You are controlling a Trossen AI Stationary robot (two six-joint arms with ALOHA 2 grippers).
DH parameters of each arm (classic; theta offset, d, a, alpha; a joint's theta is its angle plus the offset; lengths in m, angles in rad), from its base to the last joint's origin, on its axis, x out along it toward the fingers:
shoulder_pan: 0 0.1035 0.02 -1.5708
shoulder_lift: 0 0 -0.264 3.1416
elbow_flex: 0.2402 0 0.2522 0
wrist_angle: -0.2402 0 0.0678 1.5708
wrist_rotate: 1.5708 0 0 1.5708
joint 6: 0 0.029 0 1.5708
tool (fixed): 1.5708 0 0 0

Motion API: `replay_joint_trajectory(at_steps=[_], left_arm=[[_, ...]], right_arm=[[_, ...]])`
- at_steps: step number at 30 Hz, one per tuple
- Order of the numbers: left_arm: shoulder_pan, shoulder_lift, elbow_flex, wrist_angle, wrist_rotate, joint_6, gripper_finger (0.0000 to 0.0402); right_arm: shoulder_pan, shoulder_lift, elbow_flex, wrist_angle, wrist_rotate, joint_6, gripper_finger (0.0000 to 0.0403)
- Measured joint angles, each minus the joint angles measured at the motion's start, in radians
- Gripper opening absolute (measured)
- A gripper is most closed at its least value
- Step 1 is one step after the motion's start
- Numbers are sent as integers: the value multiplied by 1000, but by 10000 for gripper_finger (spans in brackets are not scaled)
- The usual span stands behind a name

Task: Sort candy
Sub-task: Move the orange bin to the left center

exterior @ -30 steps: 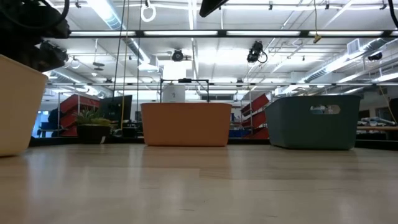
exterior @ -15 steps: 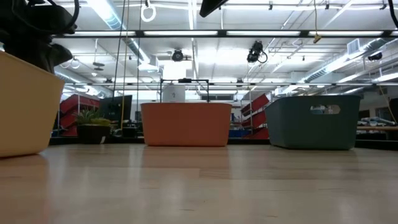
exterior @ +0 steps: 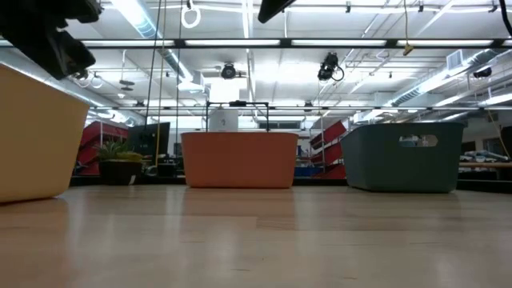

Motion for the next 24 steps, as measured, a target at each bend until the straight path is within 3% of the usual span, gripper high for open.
replay_joint_trajectory(at_steps=[5, 8, 15, 24], left_arm=[[0, 1, -9, 20, 160, -112, 0], [0, 13, -20, 15, 197, -157, 0], [10, 94, -37, 21, 71, -197, 0], [74, 172, -37, 24, 51, -188, 0]], right_arm=[[1, 0, 0, -12, 0, 19, 1], [3, 0, -1, -18, 0, 21, 1], [4, 0, -51, -15, 6, 37, 1], [4, 0, -86, -18, 8, 77, 0]])
